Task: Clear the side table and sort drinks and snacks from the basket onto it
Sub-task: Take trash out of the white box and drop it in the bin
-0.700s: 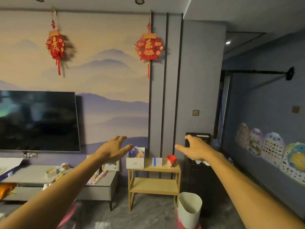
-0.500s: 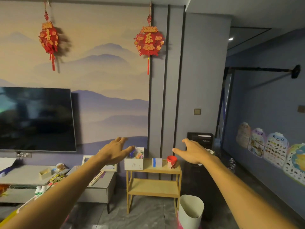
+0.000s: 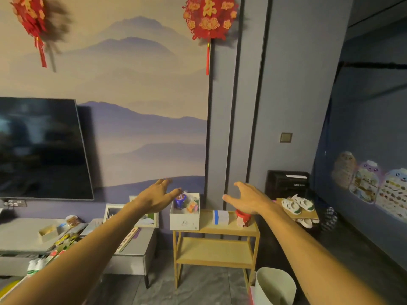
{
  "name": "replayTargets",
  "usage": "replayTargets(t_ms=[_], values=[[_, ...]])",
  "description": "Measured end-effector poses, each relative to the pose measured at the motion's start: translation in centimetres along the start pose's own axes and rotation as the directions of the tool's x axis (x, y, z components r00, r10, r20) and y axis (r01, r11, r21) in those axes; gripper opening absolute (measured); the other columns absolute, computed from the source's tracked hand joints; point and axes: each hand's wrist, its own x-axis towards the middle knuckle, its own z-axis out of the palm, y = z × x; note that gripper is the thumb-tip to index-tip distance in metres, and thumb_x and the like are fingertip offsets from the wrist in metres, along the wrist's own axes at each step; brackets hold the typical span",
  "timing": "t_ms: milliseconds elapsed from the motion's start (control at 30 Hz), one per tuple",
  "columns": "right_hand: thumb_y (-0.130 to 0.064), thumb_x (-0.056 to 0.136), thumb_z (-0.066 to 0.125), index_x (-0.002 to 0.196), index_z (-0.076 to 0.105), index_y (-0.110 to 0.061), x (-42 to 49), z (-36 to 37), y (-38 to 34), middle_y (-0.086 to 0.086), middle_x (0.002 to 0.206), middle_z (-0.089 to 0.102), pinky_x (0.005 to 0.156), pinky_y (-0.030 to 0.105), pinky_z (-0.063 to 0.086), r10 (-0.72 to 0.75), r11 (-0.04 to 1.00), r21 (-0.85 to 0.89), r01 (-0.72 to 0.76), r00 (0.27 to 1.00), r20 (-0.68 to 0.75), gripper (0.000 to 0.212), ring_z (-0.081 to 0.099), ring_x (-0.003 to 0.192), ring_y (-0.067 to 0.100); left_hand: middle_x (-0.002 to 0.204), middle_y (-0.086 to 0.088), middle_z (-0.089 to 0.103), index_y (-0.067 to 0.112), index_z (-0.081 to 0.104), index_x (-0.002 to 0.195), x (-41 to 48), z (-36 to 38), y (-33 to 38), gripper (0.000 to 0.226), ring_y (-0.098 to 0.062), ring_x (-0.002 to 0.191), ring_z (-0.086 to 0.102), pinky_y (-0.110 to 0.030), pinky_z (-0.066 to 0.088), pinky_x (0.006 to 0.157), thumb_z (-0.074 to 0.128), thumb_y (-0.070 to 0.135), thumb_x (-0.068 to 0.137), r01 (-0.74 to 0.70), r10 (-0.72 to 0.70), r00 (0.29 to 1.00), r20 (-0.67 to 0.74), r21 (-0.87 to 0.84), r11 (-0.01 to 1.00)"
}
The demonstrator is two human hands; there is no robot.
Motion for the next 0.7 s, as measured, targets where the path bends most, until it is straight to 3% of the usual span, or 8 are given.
replayTargets(t_ms=[300, 400, 433, 533, 700], values=[[-0.070, 0.099, 0.059, 0.168, 0.028, -0.023, 19.0, 6.3, 3.4, 0.007, 0.174, 0.033, 0.113, 0.052, 0.047, -0.032, 0.999, -0.001, 0.033, 0.992, 0.119, 0.089, 0.044, 0.152, 0.034, 0.170, -0.007, 0.028, 0.023, 0.031, 0.160, 15.9, 7.1, -6.4, 0.086, -0.034, 0.150, 0.037, -0.055, 0.036, 0.118, 0.037, 0.078, 0.094, 0.112, -0.113, 0.990, 0.080, 0.022, 0.993], [-0.071, 0.097, 0.061, 0.167, 0.029, -0.021, 25.3, 8.2, 4.8, 0.009, 0.172, 0.036, 0.111, 0.050, 0.049, -0.024, 0.999, -0.020, 0.028, 0.983, 0.181, 0.091, 0.047, 0.150, 0.034, 0.168, -0.007, 0.031, 0.024, 0.033, 0.159, 20.7, 9.5, -7.6, 0.117, -0.034, 0.147, 0.041, -0.053, 0.039, 0.115, 0.025, 0.100, 0.070, 0.176, -0.172, 0.979, 0.107, -0.032, 0.984], [-0.070, 0.097, 0.061, 0.166, 0.030, -0.020, 27.4, 8.9, 5.2, 0.009, 0.171, 0.037, 0.111, 0.050, 0.049, -0.026, 0.999, -0.027, 0.031, 0.981, 0.194, 0.091, 0.048, 0.149, 0.034, 0.168, -0.007, 0.031, 0.024, 0.033, 0.159, 22.3, 10.4, -8.1, 0.117, -0.034, 0.147, 0.041, -0.052, 0.039, 0.115, 0.025, 0.100, 0.071, 0.191, -0.186, 0.975, 0.119, -0.030, 0.981], [-0.067, 0.099, 0.061, 0.159, 0.039, -0.017, 33.3, 11.1, 6.0, 0.009, 0.163, 0.047, 0.104, 0.043, 0.050, -0.053, 0.998, -0.026, 0.061, 0.971, 0.233, 0.081, 0.055, 0.141, 0.031, 0.168, -0.007, 0.031, 0.022, 0.033, 0.159, 27.2, 12.9, -10.2, 0.085, -0.034, 0.148, 0.040, -0.051, 0.041, 0.115, 0.039, 0.077, 0.094, 0.202, -0.202, 0.971, 0.128, 0.012, 0.979], [-0.062, 0.101, 0.062, 0.154, 0.044, -0.017, 41.0, 15.1, 6.6, 0.008, 0.157, 0.053, 0.096, 0.039, 0.050, -0.045, 0.999, 0.000, 0.047, 0.958, 0.284, 0.072, 0.057, 0.137, 0.029, 0.167, -0.008, 0.032, 0.023, 0.036, 0.158, 34.8, 15.8, -13.6, 0.093, -0.035, 0.149, 0.038, -0.053, 0.039, 0.115, 0.034, 0.084, 0.087, 0.266, -0.260, 0.949, 0.177, -0.009, 0.964]])
